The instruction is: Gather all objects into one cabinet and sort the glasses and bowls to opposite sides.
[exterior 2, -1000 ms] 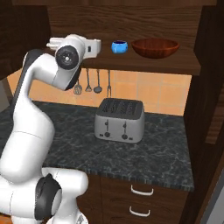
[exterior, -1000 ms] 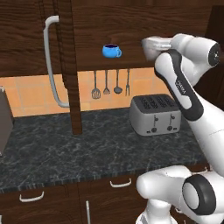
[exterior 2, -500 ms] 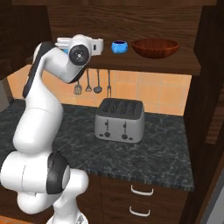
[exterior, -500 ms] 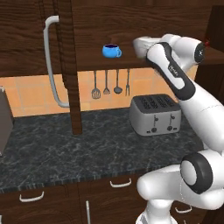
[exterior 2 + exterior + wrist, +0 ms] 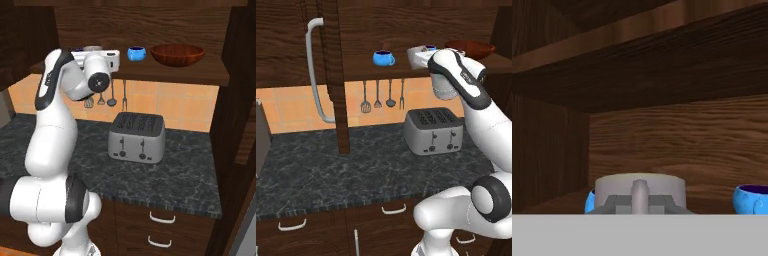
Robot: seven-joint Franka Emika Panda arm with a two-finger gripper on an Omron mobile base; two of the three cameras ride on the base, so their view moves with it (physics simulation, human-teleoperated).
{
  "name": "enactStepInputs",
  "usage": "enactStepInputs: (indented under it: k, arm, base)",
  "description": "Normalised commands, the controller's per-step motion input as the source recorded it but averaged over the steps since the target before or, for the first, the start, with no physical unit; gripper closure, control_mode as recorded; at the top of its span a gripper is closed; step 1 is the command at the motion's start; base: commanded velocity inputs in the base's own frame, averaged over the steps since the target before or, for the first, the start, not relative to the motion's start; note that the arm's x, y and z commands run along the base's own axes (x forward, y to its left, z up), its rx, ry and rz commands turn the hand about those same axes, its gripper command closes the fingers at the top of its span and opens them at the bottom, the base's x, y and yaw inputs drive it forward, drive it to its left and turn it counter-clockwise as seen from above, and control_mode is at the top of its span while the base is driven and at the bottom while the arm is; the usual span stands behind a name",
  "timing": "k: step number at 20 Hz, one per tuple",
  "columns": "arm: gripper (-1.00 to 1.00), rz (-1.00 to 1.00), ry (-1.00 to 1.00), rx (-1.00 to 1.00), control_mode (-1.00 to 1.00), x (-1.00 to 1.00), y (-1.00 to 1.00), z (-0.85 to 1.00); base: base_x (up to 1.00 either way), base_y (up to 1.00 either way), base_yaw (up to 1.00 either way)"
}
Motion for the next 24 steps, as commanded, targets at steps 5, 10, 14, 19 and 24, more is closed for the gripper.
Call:
enactStepInputs:
  k: [5, 10, 14, 19, 24]
  arm:
    - [1.0, 0.0, 0.02, 0.05, -1.0, 0.1, 0.0, 0.0]
    - [1.0, 0.0, 0.05, 0.03, -1.0, 0.0, 0.0, -0.08]
    - [1.0, 0.0, 0.11, 0.16, -1.0, 0.0, -0.02, -0.01]
    - [1.0, 0.02, 0.22, 0.21, -1.0, -0.03, 0.0, 0.0]
    - [1.0, 0.02, 0.18, 0.08, -1.0, -0.09, 0.0, 0.0]
  base:
    - [0.0, 0.0, 0.0]
    - [0.0, 0.0, 0.0]
    - [0.0, 0.0, 0.0]
    - [0.0, 0.0, 0.0]
    - [0.0, 0.0, 0.0]
